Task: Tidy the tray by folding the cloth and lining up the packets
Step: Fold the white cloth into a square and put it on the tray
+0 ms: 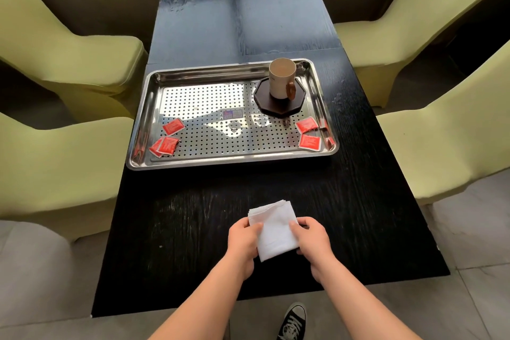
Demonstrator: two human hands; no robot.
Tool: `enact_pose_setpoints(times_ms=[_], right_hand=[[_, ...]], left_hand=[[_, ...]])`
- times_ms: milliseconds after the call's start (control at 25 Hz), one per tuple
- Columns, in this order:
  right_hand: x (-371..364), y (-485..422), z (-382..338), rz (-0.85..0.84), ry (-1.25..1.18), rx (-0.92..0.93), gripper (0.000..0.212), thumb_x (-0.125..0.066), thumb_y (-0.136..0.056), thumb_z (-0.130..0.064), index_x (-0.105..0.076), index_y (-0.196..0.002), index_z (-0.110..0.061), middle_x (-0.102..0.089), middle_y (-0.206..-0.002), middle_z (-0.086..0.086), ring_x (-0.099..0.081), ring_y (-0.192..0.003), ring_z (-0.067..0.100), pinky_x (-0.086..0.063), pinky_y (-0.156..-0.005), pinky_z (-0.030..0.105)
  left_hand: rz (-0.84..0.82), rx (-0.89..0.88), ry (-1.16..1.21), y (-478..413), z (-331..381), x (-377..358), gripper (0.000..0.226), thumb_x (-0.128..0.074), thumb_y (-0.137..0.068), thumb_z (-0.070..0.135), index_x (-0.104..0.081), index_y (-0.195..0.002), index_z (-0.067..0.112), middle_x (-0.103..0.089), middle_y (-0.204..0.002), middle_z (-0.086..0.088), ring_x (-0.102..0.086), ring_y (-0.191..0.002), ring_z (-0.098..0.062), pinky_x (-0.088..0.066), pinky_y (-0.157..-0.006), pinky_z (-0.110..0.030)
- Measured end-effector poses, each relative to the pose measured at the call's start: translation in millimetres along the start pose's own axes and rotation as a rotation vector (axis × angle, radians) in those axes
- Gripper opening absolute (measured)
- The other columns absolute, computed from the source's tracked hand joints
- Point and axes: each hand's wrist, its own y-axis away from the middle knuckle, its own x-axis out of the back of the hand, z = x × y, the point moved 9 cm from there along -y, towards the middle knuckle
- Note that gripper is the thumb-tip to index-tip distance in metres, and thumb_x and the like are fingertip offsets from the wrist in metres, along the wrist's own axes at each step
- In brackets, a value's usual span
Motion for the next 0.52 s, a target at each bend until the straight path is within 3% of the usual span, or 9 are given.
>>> enact_pose_setpoints(times_ms=[120, 320, 440, 520], right_hand=[[-18.0, 6.6, 0.9, -0.128, -0.075, -0.062, 0.018, -0.061, -0.096, -0.025, -0.073, -0.099, -0.012, -0.076, -0.099, 0.01, -0.071, -0.092, 0.021, -0.057, -0.071, 0.033], [-51.6, 33.2, -9.9, -0.351, -0.12, -0.075, 0.021, -0.066, -0.094, -0.02, -0.069, -0.105, -0.002, -0.077, -0.098, 0.016, -0.076, -0.084, 0.028, -0.061, -0.067, 0.036], [-68.2, 53.8, -28.4, -0.345, -0.025, 0.03, 0.017, -0.068, -0.093, -0.016, -0.068, -0.105, -0.003, -0.077, -0.094, 0.018, -0.076, -0.077, 0.031, -0.061, -0.064, 0.037], [-78.4, 68.2, -41.0, -0.309, 0.011, 0.096, 0.014, -0.067, -0.092, -0.013, -0.069, -0.104, -0.006, -0.076, -0.093, 0.019, -0.076, -0.073, 0.03, -0.062, -0.063, 0.038]], left_hand=[[-0.026, 0.0, 0.072, 1.9, 5.7, 16.8, 0.018, -0.053, -0.096, 0.005, -0.07, -0.101, 0.004, -0.076, -0.1, -0.018, -0.072, -0.095, -0.038, -0.061, -0.081, -0.054], [-0.047, -0.03, 0.105, 3.6, 20.8, 53.9, 0.018, -0.053, -0.097, 0.006, -0.07, -0.102, 0.001, -0.075, -0.101, -0.021, -0.072, -0.096, -0.04, -0.057, -0.085, -0.061], [-0.053, -0.054, 0.081, 9.9, 32.8, 80.9, 0.017, -0.054, -0.096, 0.005, -0.07, -0.102, 0.002, -0.076, -0.1, -0.021, -0.073, -0.093, -0.04, -0.059, -0.082, -0.06], [-0.054, -0.076, 0.051, 14.9, 39.4, 100.0, 0.017, -0.056, -0.095, 0.004, -0.071, -0.101, 0.005, -0.077, -0.097, -0.017, -0.074, -0.089, -0.036, -0.062, -0.072, -0.05]])
